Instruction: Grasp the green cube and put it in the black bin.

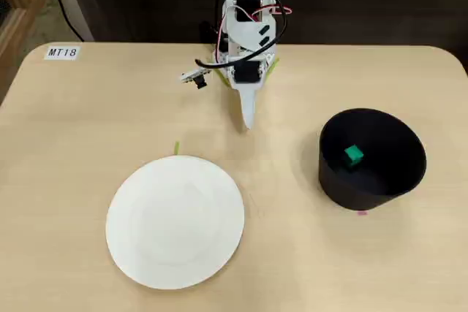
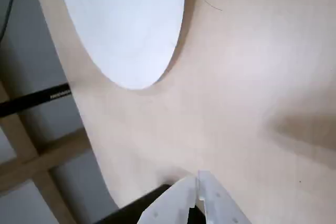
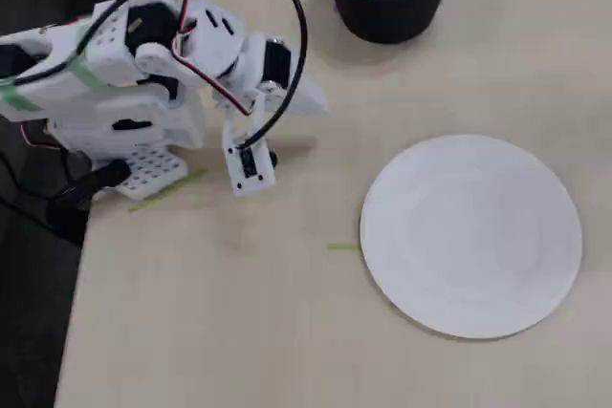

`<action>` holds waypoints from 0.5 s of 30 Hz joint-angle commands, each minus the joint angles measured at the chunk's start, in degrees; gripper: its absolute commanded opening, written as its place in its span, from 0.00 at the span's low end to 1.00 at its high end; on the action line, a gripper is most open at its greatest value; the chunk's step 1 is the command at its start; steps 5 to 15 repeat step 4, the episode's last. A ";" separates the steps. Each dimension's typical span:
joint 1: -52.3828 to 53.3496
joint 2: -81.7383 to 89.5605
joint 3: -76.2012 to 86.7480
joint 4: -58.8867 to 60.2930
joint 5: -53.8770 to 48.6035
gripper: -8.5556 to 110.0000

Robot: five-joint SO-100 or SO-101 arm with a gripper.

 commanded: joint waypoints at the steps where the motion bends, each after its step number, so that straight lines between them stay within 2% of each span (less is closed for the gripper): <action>1: 0.09 0.44 -0.26 -0.79 0.35 0.07; 15: 0.09 0.44 -0.26 -0.79 0.35 0.07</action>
